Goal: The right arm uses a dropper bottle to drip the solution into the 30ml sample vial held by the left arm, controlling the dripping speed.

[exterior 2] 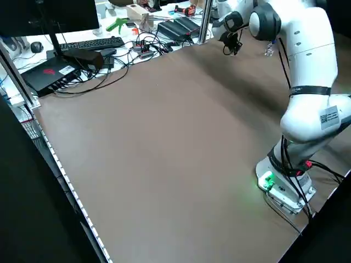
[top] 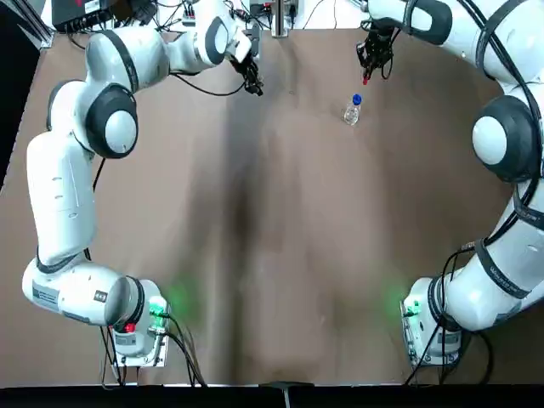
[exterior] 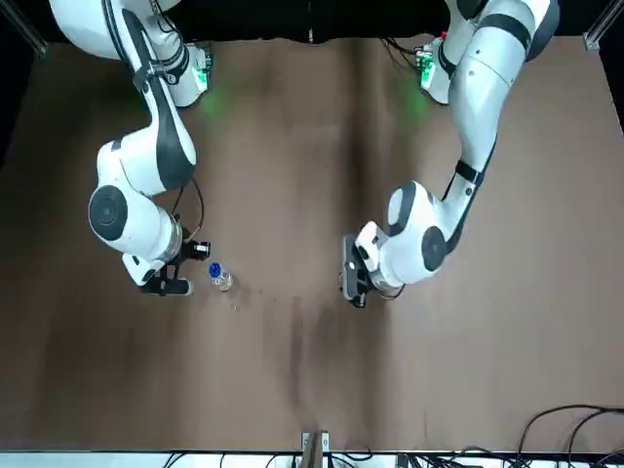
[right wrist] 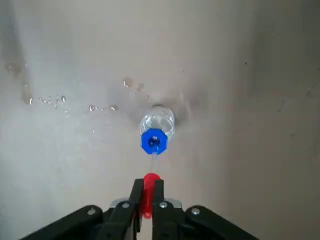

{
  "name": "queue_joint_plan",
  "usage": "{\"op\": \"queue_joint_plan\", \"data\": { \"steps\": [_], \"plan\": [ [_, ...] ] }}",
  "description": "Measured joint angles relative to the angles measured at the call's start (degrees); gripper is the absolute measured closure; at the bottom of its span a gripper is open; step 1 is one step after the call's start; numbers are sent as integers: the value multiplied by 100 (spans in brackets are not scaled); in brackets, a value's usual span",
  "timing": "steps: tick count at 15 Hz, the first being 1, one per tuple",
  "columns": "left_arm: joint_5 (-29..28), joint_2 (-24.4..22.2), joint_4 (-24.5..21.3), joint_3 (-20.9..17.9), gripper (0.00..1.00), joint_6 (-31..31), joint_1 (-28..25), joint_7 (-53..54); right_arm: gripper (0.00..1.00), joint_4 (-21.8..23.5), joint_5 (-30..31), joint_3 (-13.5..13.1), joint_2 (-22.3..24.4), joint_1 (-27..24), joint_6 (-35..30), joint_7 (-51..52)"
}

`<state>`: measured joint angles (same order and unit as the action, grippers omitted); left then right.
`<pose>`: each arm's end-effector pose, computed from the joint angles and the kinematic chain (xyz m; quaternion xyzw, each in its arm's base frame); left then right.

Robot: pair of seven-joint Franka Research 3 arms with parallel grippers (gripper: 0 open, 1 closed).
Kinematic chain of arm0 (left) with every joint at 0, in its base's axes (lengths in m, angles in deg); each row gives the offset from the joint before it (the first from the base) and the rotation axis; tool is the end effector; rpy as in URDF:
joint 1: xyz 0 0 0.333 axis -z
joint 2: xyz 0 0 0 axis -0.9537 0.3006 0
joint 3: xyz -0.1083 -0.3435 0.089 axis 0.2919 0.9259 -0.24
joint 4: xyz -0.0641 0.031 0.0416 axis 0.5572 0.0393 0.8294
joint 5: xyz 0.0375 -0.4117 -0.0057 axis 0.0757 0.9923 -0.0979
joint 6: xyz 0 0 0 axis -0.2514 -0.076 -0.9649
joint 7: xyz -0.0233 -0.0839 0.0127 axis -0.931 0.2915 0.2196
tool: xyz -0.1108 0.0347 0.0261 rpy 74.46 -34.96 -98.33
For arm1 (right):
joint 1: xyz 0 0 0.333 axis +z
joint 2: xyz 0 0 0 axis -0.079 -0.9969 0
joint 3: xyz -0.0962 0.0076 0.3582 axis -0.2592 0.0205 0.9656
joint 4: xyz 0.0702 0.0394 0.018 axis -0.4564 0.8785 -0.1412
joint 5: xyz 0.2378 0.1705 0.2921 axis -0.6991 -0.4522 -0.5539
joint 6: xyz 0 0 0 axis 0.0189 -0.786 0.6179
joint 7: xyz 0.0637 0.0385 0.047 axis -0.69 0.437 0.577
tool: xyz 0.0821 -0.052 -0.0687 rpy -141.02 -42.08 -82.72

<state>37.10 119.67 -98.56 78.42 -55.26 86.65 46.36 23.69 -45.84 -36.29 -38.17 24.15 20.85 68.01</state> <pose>0.6875 -0.3973 0.2893 0.6862 -0.6859 0.1489 0.1910 0.6640 0.2103 0.4143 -0.9968 0.0218 0.0691 0.0324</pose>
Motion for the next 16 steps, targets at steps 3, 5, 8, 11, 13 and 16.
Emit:
{"op": "queue_joint_plan", "data": {
  "steps": [3, 5, 8, 11, 13, 16],
  "plan": [
    [-450, -70, 35, 11, 69, -2, 206, -448, 89, -55, 0, -3, 85, -12, -85, -8],
    [-566, -118, 35, 18, 69, 0, 302, -636, 89, -65, 0, -3, 132, -13, -91, -11],
    [-639, -134, 46, -75, 69, -26, 697, -911, 89, -72, -5, 6, 210, -10, -99, -16],
    [-712, -138, 101, -277, 69, -85, 1039, -1171, 89, -91, -17, 53, 266, 10, -99, -136],
    [-714, -141, 153, -521, 69, -87, 1336, -1367, 89, -121, -20, 82, 304, 38, -99, -318],
    [-715, -141, 255, -816, 69, -116, 1801, -1894, 89, -144, -42, 123, 327, 128, -98, -399]
  ]
}}
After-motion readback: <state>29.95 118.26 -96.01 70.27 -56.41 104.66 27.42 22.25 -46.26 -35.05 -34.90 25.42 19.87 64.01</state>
